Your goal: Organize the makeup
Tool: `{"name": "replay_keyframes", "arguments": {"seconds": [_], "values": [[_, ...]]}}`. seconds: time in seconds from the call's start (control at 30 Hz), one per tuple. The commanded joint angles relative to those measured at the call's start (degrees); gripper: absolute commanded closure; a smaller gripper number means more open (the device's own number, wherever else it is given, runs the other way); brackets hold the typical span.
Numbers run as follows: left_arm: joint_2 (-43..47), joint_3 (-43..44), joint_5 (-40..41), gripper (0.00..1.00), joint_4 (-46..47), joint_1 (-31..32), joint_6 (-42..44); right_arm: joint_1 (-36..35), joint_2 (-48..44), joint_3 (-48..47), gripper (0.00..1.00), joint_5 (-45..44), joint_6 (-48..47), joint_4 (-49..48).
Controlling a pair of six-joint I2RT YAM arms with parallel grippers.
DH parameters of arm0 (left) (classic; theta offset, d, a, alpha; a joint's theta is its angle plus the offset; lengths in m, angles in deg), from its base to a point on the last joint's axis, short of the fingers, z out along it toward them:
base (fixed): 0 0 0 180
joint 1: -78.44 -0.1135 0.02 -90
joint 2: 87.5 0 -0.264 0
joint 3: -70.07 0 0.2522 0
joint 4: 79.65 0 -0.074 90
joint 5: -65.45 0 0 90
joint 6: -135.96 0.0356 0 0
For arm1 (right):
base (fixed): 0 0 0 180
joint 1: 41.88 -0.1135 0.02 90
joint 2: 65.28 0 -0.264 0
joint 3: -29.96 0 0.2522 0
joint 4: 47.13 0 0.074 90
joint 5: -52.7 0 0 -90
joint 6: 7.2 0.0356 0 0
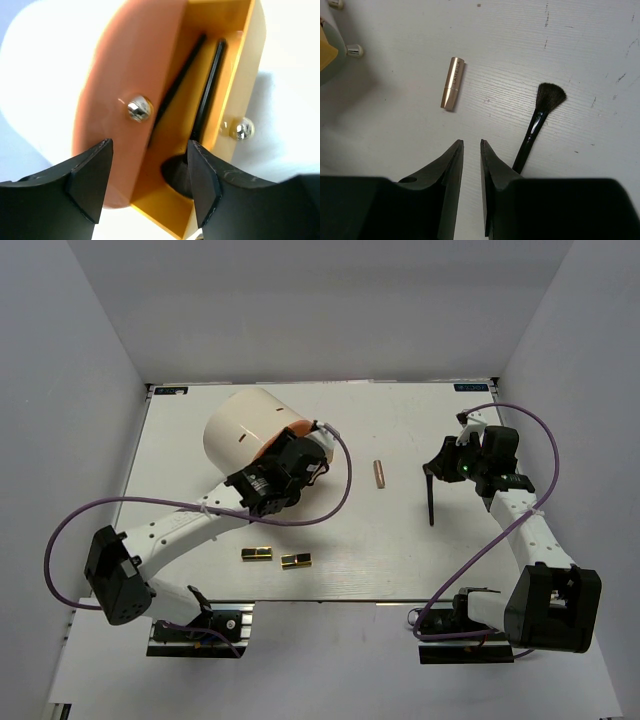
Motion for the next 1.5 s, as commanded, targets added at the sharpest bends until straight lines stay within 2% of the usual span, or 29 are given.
{"name": "replay_keyframes", "arguments": {"seconds": [0.0, 0.07, 0.17, 0.23, 0.3, 0.33, 0.4, 0.43, 0.57, 0.77, 1.13, 1.23, 1.27, 1.47], "values": [[2.7, 7.0, 2.5, 0.29, 0.8, 0.8, -1.6, -0.2, -1.3, 0.1, 0.74, 0.9, -0.6, -0.9], [3.4, 9.8, 2.5, 0.31, -0.3, 0.8, -3.1, -0.2, -0.4, 0.1, 0.73, 0.0, -2.8, -0.2], [5.1, 13.5, 0.9, 0.41, -0.9, 0.8, -6.8, -0.4, 2.4, -0.9, 0.70, -1.5, -4.3, 2.4], [8.0, 13.9, -0.6, 0.52, -1.4, 0.2, -10.8, -0.4, 6.2, -2.8, 0.65, -3.4, -5.1, 6.6], [11.5, 13.0, -2.7, 0.56, -2.2, -0.3, -18.6, -0.6, 8.6, -3.6, 0.62, -5.2, -5.7, 8.5], [13.1, 10.9, -2.4, 0.56, -2.1, -0.3, -20.3, -0.7, 10.0, -4.0, 0.59, -5.7, -6.1, 9.5], [16.4, 8.5, -2.7, 0.48, -3.0, -0.3, -26.5, -0.9, 10.9, -3.9, 0.59, -7.6, -6.8, 9.6], [19.8, 5.8, -2.4, 0.35, -3.5, -0.3, -29.4, -1.1, 11.4, -3.8, 0.58, -8.3, -7.0, 9.6], [28.2, -0.1, -1.9, 0.25, -8.0, -0.3, -40.5, -1.4, 14.6, -4.3, 0.57, -11.5, -8.3, 10.4], [35.5, -4.4, -0.6, 0.22, -13.8, -0.3, -47.8, -4.5, 17.3, -4.0, 0.56, -16.6, -9.1, 8.5], [39.7, -8.3, -0.4, 0.21, -16.3, -0.3, -52.2, -6.7, 24.3, -5.1, 0.57, -23.1, -8.4, 5.2], [40.9, -9.4, -0.4, 0.21, -16.3, -0.3, -52.7, -6.9, 25.1, -4.9, 0.61, -23.1, -8.9, 5.1], [41.2, -9.6, -0.4, 0.21, -16.5, -0.3, -52.9, -6.9, 25.5, -4.9, 0.69, -23.1, -9.1, 4.9], [42.1, -11.7, -0.9, 0.21, -16.7, -0.3, -54.4, -6.8, 26.0, -5.6, 0.96, -18.4, -12.0, 5.8]]}}
